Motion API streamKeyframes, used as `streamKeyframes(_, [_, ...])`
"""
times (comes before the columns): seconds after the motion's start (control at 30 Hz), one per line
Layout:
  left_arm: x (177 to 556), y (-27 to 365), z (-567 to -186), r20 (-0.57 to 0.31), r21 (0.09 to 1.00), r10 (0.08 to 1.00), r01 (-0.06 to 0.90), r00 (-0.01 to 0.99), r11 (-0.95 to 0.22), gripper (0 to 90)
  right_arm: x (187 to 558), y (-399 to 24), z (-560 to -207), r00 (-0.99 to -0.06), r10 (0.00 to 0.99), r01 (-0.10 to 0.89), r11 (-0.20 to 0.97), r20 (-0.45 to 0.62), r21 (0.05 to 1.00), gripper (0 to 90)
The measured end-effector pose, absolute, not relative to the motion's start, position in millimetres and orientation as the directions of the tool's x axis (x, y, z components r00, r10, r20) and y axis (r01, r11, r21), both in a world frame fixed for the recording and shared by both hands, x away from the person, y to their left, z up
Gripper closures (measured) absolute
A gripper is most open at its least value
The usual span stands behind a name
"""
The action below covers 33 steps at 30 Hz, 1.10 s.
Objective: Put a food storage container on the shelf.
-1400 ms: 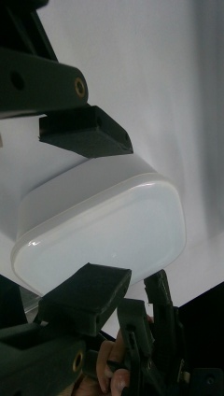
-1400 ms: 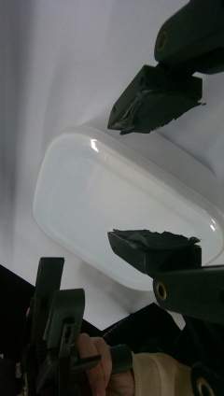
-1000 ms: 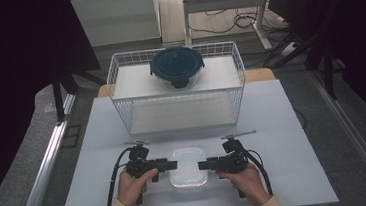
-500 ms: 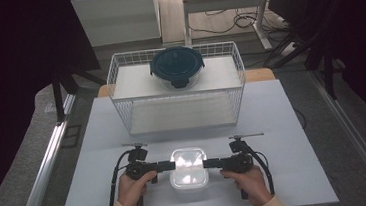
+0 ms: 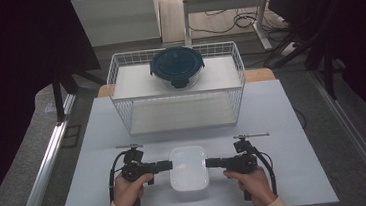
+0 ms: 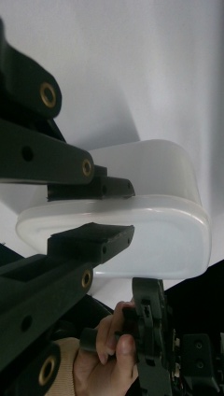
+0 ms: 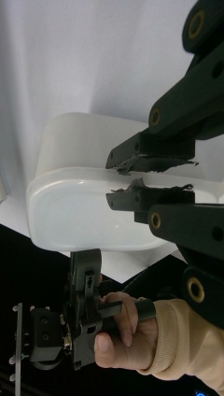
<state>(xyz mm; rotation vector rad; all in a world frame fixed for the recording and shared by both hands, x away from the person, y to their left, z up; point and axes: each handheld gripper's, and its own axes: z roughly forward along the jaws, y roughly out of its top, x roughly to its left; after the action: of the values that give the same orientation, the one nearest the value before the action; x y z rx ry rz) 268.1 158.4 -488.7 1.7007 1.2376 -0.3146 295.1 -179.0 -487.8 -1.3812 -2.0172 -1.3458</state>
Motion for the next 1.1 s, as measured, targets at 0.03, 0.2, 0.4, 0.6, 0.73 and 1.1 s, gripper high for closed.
streamKeyframes(0.03, [268,158,-488,-0.672,0.55,0.588,0.835,0.451,-0.011,79.0,295,-179,-487,-0.466,0.53,0.858,0.075,0.709,0.508,79.8])
streamKeyframes(0.2, [266,160,-484,-0.665,0.565,0.584,0.825,0.465,-0.013,79.3,292,-177,-482,-0.51,0.536,0.828,0.095,0.673,0.552,79.9])
streamKeyframes(0.4, [261,161,-468,-0.637,0.607,0.588,0.794,0.498,-0.015,79.8,290,-177,-468,-0.557,0.529,0.792,0.108,0.64,0.601,79.8])
streamKeyframes(0.6, [259,161,-452,-0.611,0.645,0.589,0.764,0.529,-0.016,80.1,289,-176,-450,-0.606,0.528,0.748,0.123,0.595,0.652,79.7])
streamKeyframes(0.73, [262,163,-444,-0.601,0.663,0.59,0.749,0.539,-0.01,80.1,292,-174,-440,-0.624,0.527,0.729,0.127,0.577,0.673,79.7])
streamKeyframes(1.1, [268,165,-406,-0.568,0.713,0.58,0.701,0.584,-0.008,80.3,297,-172,-403,-0.675,0.522,0.666,0.126,0.521,0.736,79.7])
